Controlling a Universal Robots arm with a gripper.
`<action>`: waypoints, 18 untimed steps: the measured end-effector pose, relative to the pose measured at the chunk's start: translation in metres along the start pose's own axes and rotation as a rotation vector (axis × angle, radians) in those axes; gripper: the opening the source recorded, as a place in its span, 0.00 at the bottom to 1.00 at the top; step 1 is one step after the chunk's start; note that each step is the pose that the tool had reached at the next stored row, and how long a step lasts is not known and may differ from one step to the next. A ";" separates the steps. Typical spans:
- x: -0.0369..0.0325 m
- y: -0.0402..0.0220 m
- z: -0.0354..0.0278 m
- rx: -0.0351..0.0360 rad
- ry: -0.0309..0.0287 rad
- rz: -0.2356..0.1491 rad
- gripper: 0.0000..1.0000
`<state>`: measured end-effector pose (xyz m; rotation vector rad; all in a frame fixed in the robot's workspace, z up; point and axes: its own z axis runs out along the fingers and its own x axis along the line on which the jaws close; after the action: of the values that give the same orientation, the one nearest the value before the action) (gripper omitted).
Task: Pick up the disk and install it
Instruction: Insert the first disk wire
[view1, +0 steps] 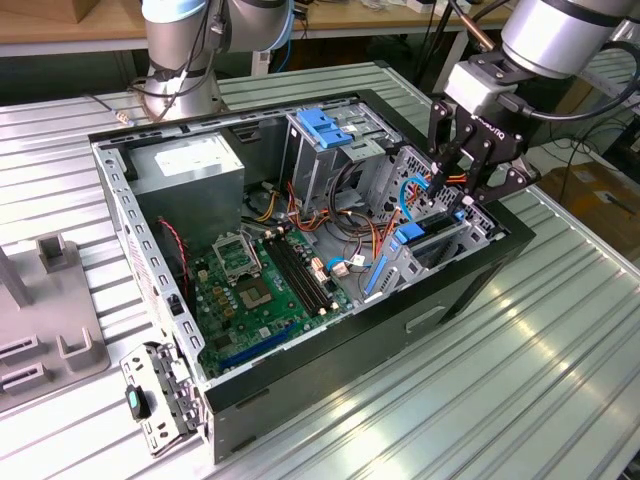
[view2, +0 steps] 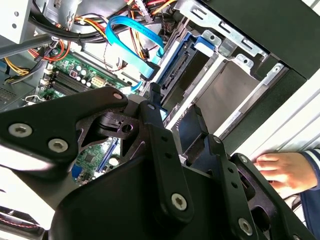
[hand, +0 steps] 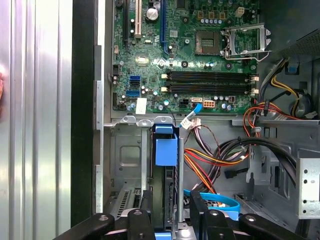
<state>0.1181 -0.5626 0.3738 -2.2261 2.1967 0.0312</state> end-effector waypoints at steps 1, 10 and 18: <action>0.0000 0.0000 0.0001 0.0000 0.0001 0.000 0.43; -0.0035 -0.0001 0.0030 0.0000 0.0000 0.000 0.43; -0.0035 -0.0001 0.0032 0.0000 0.0000 0.000 0.43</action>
<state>0.1181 -0.5590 0.3707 -2.2261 2.1967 0.0312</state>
